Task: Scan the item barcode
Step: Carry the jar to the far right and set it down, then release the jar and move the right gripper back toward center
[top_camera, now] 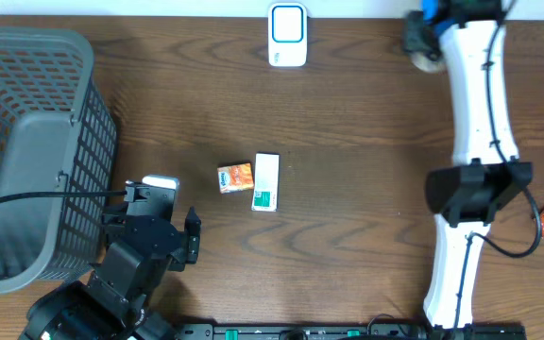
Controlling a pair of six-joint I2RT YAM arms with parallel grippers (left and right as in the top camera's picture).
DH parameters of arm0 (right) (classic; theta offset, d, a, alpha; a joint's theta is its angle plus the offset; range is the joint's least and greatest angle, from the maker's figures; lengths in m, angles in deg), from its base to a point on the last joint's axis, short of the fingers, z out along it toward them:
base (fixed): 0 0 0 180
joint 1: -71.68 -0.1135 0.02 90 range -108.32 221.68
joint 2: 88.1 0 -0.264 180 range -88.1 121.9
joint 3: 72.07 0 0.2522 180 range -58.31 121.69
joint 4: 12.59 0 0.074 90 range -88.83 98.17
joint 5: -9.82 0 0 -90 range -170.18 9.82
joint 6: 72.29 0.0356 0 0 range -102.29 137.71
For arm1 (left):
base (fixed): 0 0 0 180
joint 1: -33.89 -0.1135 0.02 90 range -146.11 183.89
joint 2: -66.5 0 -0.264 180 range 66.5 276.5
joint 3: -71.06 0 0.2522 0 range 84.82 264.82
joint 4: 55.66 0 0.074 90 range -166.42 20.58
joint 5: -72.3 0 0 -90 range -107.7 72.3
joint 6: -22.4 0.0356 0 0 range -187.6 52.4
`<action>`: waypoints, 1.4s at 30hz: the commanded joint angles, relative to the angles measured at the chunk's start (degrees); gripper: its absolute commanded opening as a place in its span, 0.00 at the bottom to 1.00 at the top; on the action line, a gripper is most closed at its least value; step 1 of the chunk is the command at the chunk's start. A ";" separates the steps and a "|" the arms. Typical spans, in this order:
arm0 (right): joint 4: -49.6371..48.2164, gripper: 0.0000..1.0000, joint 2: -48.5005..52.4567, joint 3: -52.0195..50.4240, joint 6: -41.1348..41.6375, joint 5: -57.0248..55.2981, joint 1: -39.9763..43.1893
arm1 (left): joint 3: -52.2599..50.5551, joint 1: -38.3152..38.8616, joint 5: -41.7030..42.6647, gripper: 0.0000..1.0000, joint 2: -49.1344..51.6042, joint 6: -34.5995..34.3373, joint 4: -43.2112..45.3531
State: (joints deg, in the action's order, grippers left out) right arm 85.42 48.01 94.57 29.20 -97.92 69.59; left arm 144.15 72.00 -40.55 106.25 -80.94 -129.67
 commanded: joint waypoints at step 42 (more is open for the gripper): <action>-0.11 0.99 -13.57 -0.04 7.85 37.68 45.83 | -0.20 0.17 -0.76 0.85 -0.04 -0.31 -0.17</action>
State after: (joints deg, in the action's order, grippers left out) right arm 85.70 43.62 93.54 34.40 -63.93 119.47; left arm 144.15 72.00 -40.55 106.25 -80.94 -129.67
